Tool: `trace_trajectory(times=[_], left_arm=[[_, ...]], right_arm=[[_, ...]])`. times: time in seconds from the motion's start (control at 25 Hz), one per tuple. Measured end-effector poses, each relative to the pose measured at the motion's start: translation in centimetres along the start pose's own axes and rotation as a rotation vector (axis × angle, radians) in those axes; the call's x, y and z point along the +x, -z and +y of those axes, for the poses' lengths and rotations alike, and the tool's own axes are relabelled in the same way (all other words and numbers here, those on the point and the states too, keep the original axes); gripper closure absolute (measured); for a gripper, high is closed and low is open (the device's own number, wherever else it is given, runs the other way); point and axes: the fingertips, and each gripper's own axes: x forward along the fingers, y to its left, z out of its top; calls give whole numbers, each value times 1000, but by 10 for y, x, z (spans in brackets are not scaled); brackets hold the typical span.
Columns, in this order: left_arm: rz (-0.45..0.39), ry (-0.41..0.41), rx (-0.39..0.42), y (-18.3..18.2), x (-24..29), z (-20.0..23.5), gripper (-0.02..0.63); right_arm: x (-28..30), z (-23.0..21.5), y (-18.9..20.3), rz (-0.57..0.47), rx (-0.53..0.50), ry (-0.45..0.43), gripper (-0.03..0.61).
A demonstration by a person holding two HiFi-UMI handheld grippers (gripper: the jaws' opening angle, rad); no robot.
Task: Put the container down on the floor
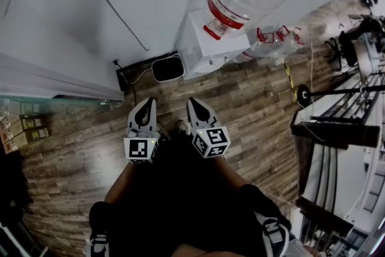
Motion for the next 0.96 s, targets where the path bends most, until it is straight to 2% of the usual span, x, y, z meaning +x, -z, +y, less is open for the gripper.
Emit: trace_trajectory(times=[0.96], left_arm=[[-6, 36, -5, 3, -5, -9, 588]], right_arm=[[-8, 6, 2, -1, -12, 1, 546]])
